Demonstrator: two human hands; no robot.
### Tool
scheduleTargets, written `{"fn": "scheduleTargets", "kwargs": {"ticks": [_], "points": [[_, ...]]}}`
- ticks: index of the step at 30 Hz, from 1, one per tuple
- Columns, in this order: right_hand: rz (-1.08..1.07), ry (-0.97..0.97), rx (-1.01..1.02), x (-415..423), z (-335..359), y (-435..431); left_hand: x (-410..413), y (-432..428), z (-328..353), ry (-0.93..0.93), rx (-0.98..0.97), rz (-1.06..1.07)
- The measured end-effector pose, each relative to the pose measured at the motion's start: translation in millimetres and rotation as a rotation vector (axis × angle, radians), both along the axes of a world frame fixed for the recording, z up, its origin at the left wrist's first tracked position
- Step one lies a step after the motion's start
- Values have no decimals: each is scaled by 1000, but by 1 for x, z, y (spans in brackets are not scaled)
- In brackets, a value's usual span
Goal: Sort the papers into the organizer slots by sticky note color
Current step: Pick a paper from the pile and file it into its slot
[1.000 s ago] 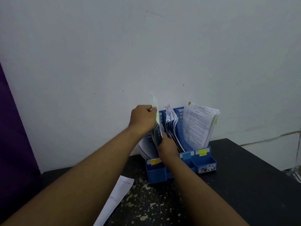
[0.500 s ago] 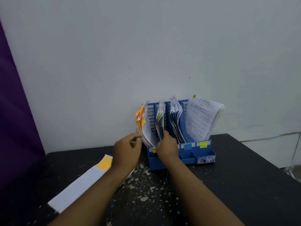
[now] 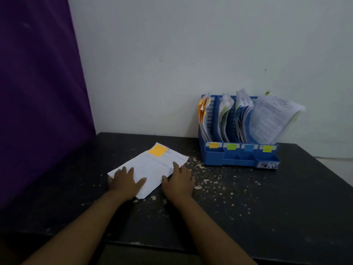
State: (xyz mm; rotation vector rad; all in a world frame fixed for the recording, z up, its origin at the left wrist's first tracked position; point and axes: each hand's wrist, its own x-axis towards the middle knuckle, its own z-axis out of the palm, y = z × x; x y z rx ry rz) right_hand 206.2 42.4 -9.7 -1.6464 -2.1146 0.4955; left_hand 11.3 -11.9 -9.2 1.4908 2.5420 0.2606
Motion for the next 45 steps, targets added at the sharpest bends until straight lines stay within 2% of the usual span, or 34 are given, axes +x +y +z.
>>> {"fn": "scheduleTargets", "kwargs": {"ticks": [4, 8, 11, 17, 22, 24, 32, 37, 39, 42, 45], "points": [[24, -161, -21, -8, -14, -6, 0, -18, 5, 22, 6, -21], [80, -180, -6, -4, -12, -6, -14, -22, 10, 45, 95, 41], [106, -132, 21, -2, -13, -7, -31, -15, 11, 7, 83, 75], [146, 164, -14, 4, -11, -5, -42, -4, -6, 5, 28, 30], [182, 773, -156, 10, -6, 3, -34, -7, -16, 15, 85, 35], [136, 900, -207, 10, 0, 8, -25, -11, -17, 12, 88, 26], [33, 900, -241, 13, 8, 4, 5, -32, -23, -20, 201, -20], [-1, 1025, -282, 29, 13, -18, 9, -51, -20, -230, 443, -12], [-6, 1108, -312, 40, 14, -26, 15, -62, -10, -409, 522, 33], [50, 1139, -310, 56, 12, -39, 30, -79, 10, -783, 730, 61], [162, 1093, -259, 75, 20, -51, 42, -93, 33, -939, 842, 0]]}}
